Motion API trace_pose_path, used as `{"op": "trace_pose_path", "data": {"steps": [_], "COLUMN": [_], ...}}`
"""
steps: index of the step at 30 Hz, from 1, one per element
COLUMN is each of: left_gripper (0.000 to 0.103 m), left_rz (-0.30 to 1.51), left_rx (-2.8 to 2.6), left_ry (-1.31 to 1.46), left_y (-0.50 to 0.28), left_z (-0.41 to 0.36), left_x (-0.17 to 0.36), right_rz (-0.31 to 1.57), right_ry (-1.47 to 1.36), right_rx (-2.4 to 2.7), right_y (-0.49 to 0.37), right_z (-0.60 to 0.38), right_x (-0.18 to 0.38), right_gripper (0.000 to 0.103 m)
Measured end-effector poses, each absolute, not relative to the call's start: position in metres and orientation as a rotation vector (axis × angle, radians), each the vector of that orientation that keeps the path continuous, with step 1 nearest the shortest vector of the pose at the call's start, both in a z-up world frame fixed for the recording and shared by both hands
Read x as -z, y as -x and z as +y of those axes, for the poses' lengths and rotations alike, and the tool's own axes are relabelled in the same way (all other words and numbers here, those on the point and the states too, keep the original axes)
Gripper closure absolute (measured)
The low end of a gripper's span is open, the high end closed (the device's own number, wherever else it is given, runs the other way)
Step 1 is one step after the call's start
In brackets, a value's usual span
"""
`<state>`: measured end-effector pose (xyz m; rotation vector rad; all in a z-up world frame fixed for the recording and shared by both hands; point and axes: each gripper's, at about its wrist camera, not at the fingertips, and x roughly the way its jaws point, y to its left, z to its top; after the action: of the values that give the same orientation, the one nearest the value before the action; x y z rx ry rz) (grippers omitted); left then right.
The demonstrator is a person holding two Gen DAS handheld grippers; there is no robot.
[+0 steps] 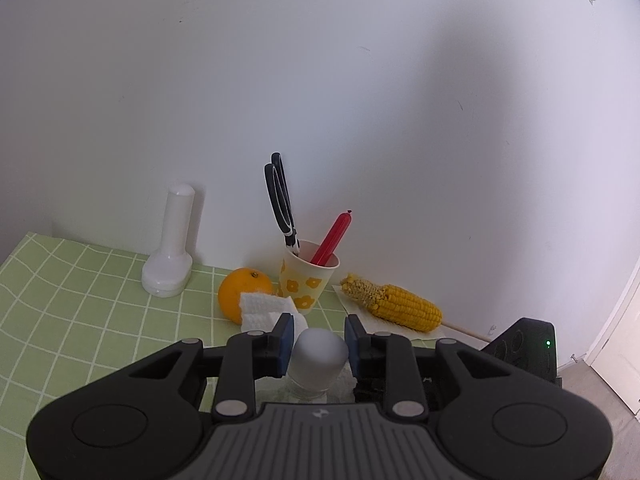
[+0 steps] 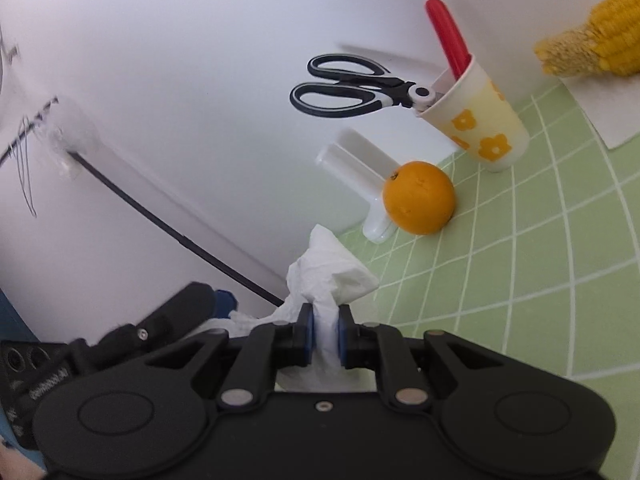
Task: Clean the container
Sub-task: 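Bring the tissue in the right tool toward the bottle bottom held by the left tool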
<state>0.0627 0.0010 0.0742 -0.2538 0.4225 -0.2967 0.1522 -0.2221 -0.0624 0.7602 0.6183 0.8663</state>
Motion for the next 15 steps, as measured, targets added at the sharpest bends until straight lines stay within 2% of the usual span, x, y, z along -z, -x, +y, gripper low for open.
{"op": "trace_pose_path", "data": {"steps": [7, 15], "left_gripper": [0.072, 0.072], "left_rz": [0.412, 0.408], "left_rx": [0.301, 0.297], "left_ry": [0.248, 0.220], "left_y": [-0.062, -0.065], "left_z": [0.001, -0.003], "left_x": [-0.074, -0.072], "right_rz": [0.693, 0.723], "right_ry": [-0.629, -0.509], "right_rx": [-0.746, -0.689], "right_y": [-0.142, -0.109], "right_z": [-0.213, -0.222], "right_x": [0.073, 0.059], "right_gripper": [0.090, 0.090]}}
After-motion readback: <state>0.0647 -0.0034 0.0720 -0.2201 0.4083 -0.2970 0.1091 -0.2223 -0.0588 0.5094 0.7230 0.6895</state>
